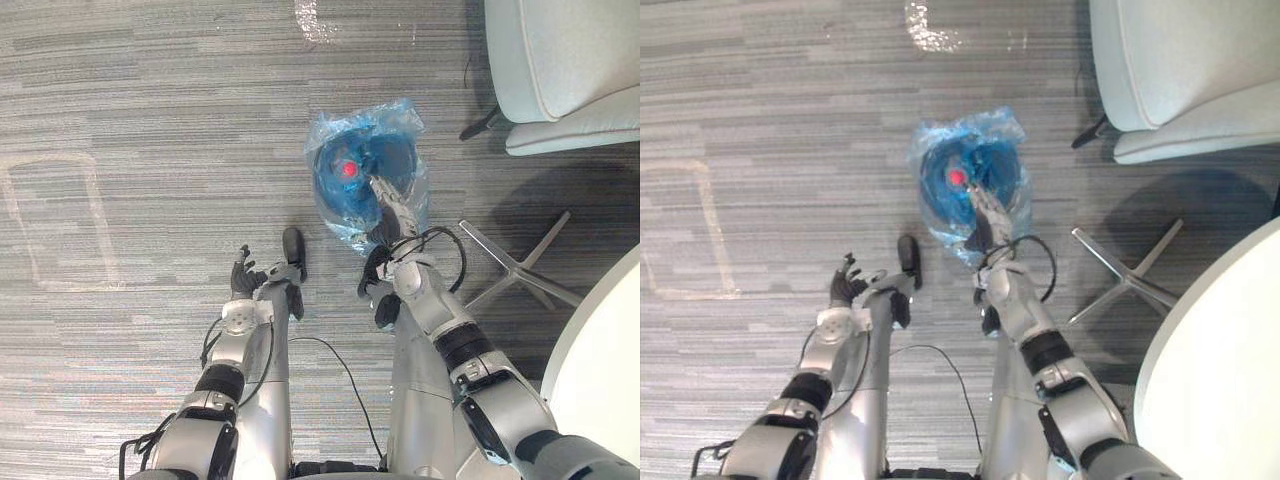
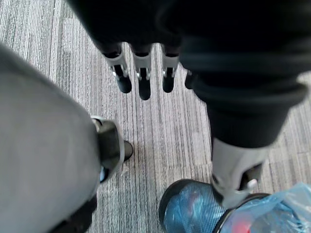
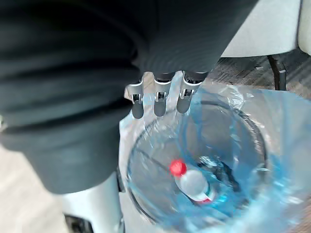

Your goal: Gather rubbish on tea table into small bin, then transfer packed bag to large trash can.

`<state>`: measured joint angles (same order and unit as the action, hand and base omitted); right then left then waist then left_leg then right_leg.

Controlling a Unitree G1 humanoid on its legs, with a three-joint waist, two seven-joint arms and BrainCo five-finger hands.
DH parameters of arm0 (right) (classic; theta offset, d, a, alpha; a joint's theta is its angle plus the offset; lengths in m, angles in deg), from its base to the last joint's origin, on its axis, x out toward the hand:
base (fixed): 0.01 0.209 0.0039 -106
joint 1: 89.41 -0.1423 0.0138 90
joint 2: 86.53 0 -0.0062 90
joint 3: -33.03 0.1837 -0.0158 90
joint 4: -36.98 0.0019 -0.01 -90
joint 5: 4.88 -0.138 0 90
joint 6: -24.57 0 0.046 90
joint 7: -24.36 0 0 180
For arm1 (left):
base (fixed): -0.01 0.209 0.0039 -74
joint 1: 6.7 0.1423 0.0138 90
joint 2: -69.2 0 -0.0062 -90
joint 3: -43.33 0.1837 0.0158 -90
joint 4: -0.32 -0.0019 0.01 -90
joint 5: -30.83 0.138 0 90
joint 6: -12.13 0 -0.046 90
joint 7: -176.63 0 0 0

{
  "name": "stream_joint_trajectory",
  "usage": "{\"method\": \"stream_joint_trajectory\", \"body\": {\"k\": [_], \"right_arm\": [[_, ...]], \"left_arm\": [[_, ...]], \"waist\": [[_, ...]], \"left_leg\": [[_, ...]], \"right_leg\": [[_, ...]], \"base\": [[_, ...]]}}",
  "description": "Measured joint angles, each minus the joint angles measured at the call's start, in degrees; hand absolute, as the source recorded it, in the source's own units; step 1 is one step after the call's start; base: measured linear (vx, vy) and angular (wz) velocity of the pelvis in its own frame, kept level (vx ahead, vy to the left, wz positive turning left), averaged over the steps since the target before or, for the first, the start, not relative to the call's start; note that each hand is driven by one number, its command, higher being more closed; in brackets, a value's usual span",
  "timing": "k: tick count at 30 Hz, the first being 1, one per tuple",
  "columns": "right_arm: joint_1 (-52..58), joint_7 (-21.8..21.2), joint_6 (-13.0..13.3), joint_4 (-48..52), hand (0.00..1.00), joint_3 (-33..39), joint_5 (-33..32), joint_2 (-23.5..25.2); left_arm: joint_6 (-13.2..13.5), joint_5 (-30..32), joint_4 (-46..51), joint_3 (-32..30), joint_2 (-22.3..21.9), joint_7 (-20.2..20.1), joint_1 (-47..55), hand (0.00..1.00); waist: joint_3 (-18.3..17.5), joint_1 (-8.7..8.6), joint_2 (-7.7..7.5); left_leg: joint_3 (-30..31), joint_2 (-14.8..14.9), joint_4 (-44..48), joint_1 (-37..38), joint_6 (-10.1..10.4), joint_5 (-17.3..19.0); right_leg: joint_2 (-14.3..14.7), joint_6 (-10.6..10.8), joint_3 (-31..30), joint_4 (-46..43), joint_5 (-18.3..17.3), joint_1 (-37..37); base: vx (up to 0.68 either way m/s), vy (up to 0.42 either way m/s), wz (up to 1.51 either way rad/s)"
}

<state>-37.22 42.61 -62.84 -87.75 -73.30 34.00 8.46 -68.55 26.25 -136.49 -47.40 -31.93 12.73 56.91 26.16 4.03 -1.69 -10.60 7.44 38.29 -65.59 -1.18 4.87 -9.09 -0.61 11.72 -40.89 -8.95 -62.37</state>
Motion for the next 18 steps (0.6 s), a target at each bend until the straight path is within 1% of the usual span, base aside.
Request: {"method": "stream_joint_trajectory", "body": {"k": [2,5,7,10,15,16,18], "right_arm": [[-1.1,0.3,-0.6,-1.5,0.00,0.2,1.5,0.0],[-3.7,0.5,-1.7,-5.4,0.00,0.4,1.8,-0.2],[-5.0,0.5,-2.3,-7.6,0.00,0.5,2.0,-0.2],[-5.7,0.7,-2.8,-9.4,0.00,0.7,3.9,-0.4],[-7.6,0.8,-3.4,-11.7,0.00,2.7,3.9,-0.4],[-7.9,0.8,-3.7,-11.9,1.00,2.8,3.9,-0.5],[-9.0,0.8,-3.8,-13.8,1.00,2.8,3.9,-0.4]], "left_arm": [[0.2,0.0,0.1,-0.5,-0.6,0.0,-0.7,0.00],[0.4,0.0,0.1,-1.2,-1.2,0.3,-2.7,0.00],[0.4,0.0,0.0,-2.3,-1.7,0.5,-3.8,0.00],[0.4,-0.1,-0.3,-2.4,-1.7,0.7,-4.6,0.00],[1.3,-0.3,-1.1,-2.6,-1.9,1.2,-6.1,0.00],[1.6,-0.5,-1.1,-2.6,-1.9,1.2,-6.4,0.00],[1.7,-1.1,-1.2,-2.6,-1.9,1.2,-6.9,0.00]], "waist": [[-0.1,-0.27,-0.03],[-0.1,-0.38,-0.03],[-0.1,-0.54,-0.02],[-0.1,-0.75,-0.02],[-0.1,-0.77,-0.02],[-0.1,-0.76,-0.02],[-0.1,-0.75,-0.02]], "left_leg": [[-0.1,0.0,-0.1,-1.3,-0.2,-0.1],[-0.4,-0.1,0.0,-3.8,-1.2,-0.8],[-0.5,-0.1,0.0,-5.1,-1.3,-1.1],[-0.5,-0.1,0.1,-6.1,-1.2,-1.2],[-0.6,-0.1,-0.1,-7.7,-1.0,-1.4],[-0.6,-0.1,-0.2,-8.2,-0.9,-1.5],[-0.7,-0.2,-0.4,-8.8,-0.8,-1.6]], "right_leg": [[0.0,0.1,-0.1,0.1,0.2,-1.3],[0.0,-0.1,-0.5,-0.6,0.4,-4.3],[0.0,-0.1,-0.7,-1.1,0.4,-5.8],[0.0,-0.1,-0.8,-1.5,0.4,-7.1],[0.0,-0.1,-1.1,-1.8,0.3,-9.0],[-0.1,-0.1,-1.1,-1.8,0.3,-9.6],[-0.1,-0.2,-1.1,-1.8,0.3,-10.2]], "base": [[-0.03,0.009,-0.05],[-0.01,0.002,0.00],[0.00,0.000,0.00],[-0.01,-0.007,0.01],[-0.03,-0.010,0.01],[-0.04,-0.006,0.02],[-0.04,-0.005,0.02]]}}
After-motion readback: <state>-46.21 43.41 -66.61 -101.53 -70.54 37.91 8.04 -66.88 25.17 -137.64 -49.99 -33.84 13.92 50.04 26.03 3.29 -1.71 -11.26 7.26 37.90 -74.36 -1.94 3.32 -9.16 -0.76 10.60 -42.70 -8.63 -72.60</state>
